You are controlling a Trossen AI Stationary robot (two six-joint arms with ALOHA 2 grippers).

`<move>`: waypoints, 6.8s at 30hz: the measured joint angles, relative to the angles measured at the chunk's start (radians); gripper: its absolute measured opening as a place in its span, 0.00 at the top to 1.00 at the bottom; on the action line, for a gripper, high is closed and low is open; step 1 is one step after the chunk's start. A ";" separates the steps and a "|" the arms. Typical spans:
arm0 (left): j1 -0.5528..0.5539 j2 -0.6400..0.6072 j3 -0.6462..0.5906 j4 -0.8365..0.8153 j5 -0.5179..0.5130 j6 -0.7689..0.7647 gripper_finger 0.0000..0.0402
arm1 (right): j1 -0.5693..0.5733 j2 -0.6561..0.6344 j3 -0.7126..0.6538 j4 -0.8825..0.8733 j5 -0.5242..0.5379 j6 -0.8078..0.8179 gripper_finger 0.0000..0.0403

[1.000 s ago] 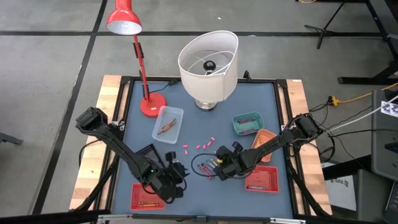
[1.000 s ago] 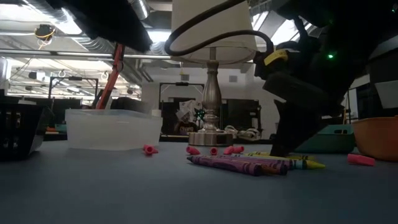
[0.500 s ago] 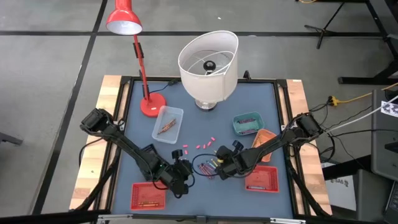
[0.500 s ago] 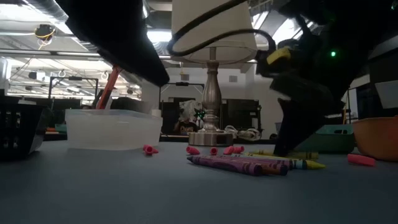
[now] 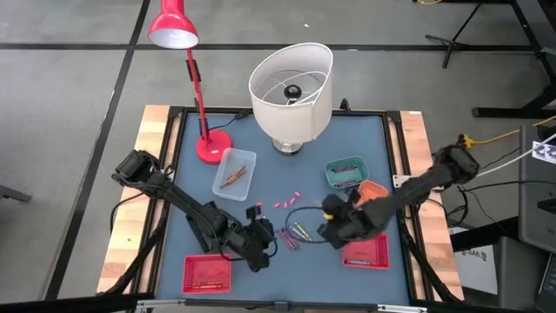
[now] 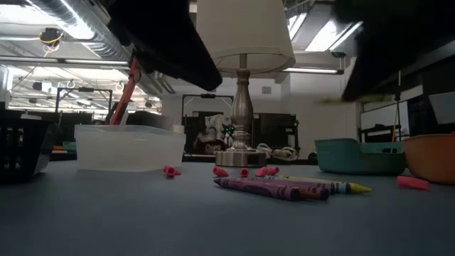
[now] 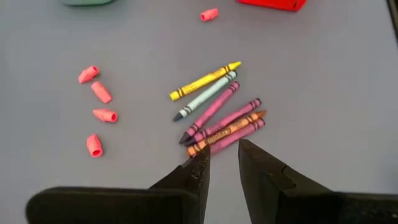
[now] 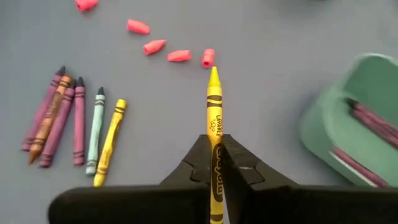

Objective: Sort crayons
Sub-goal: Put the yellow crayon into the orange bin, then put the violet crayon into the green bin, then put the brown crayon into the transparent bin

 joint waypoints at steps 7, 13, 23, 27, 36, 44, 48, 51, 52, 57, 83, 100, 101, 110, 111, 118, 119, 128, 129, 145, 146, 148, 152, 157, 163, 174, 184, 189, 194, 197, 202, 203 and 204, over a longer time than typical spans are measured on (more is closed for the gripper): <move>0.018 0.000 0.000 0.014 0.000 0.050 0.83 | 0.143 -0.087 0.001 -0.322 0.115 0.409 0.97; 0.040 0.000 0.000 0.041 0.029 0.104 0.83 | 0.244 -0.065 0.001 -0.512 0.128 0.741 0.97; 0.088 0.000 0.000 0.162 0.185 0.244 0.83 | 0.279 0.047 0.001 -0.611 0.097 0.899 0.97; 0.101 0.000 0.000 0.180 0.207 0.276 0.83 | 0.279 0.104 0.001 -0.625 0.081 0.902 0.97; 0.110 0.000 0.000 0.176 0.235 0.308 0.83 | 0.279 0.216 0.000 -0.682 -0.046 0.875 0.97; 0.120 0.016 0.000 0.198 0.318 0.417 0.83 | 0.279 0.256 0.000 -0.680 -0.035 0.866 0.97; 0.131 0.071 0.000 0.258 0.339 0.467 0.83 | 0.279 0.256 0.001 -0.680 -0.039 0.866 0.97; 0.138 0.115 0.000 0.290 0.340 0.469 0.83 | 0.279 0.256 0.001 -0.678 -0.039 0.866 0.97; 0.142 0.127 0.000 0.289 0.344 0.469 0.83 | 0.279 0.256 0.001 -0.676 -0.039 0.866 0.97; 0.156 0.176 0.000 0.286 0.434 0.464 0.83 | 0.279 0.256 0.001 -0.675 -0.047 0.866 0.93; 0.179 0.210 0.001 0.214 0.417 0.471 0.83 | 0.279 0.255 0.001 -0.646 -0.047 0.865 0.72; 0.179 0.209 0.002 0.131 0.419 0.468 0.83 | 0.279 0.255 0.001 -0.644 -0.047 0.865 0.72; 0.179 0.209 0.002 0.130 0.419 0.468 0.83 | 0.279 0.255 0.001 -0.644 -0.047 0.865 0.72; 0.179 0.210 0.002 0.124 0.419 0.440 0.86 | 0.279 0.254 0.022 -0.675 -0.047 0.865 0.72; 0.179 0.216 0.002 0.125 0.420 0.437 0.87 | 0.279 0.254 0.034 -0.692 -0.047 0.864 0.72; 0.179 0.232 0.003 0.130 0.417 0.434 0.98 | 0.279 0.248 0.146 -0.731 -0.047 0.692 0.72; 0.179 0.233 0.003 0.130 0.417 0.434 0.99 | 0.279 0.247 0.162 -0.731 -0.045 0.665 0.72; 0.175 0.236 0.000 0.228 0.415 0.407 0.99 | 0.279 0.247 0.287 -0.732 0.117 0.463 0.72; 0.176 0.237 0.000 0.239 0.415 0.406 0.99 | 0.279 0.247 0.296 -0.733 0.135 0.438 0.72; 0.221 0.241 -0.002 0.588 0.386 0.382 0.99 | 0.279 0.167 0.361 -0.733 0.279 0.077 0.72; 0.231 0.241 -0.002 0.613 0.381 0.384 0.99 | 0.280 0.151 0.361 -0.733 0.293 0.077 0.72; 0.254 0.240 -0.002 0.659 0.380 0.388 0.99 | 0.280 0.120 0.361 -0.733 0.320 0.062 0.72; 0.312 0.239 -0.001 0.749 0.365 0.401 0.99 | 0.280 0.066 0.362 -0.733 0.355 -0.014 0.72; 0.398 0.238 0.000 0.840 0.362 0.424 0.99 | 0.280 -0.002 0.361 -0.733 0.368 -0.110 0.72; 0.487 0.263 0.001 0.983 0.362 0.409 0.99 | 0.280 -0.088 0.318 -0.724 0.399 -0.131 0.72; 0.562 0.423 0.212 1.015 0.362 0.410 0.99 | 0.279 -0.237 0.129 -0.563 0.411 -0.130 0.72; 0.591 0.574 0.390 1.010 0.362 0.416 0.95 | 0.279 -0.252 0.074 -0.525 0.416 -0.130 0.72; 0.592 0.587 0.401 0.985 0.343 0.416 0.87 | 0.279 -0.251 0.071 -0.492 0.418 -0.128 0.72; 0.591 0.587 0.401 0.887 0.321 0.416 0.80 | 0.279 -0.251 0.071 -0.462 0.418 -0.128 0.72; 0.592 0.587 0.401 0.840 0.322 0.416 0.78 | 0.279 -0.251 0.071 -0.434 0.418 -0.128 0.72; 0.591 0.554 0.400 0.720 0.400 0.414 0.78 | 0.279 -0.250 0.065 -0.340 0.407 -0.126 0.72; 0.591 0.539 0.400 0.692 0.428 0.411 0.78 | 0.279 -0.250 0.056 -0.323 0.407 -0.126 0.72; 0.591 0.525 0.401 0.660 0.459 0.410 0.79 | 0.279 -0.250 0.046 -0.301 0.405 -0.126 0.72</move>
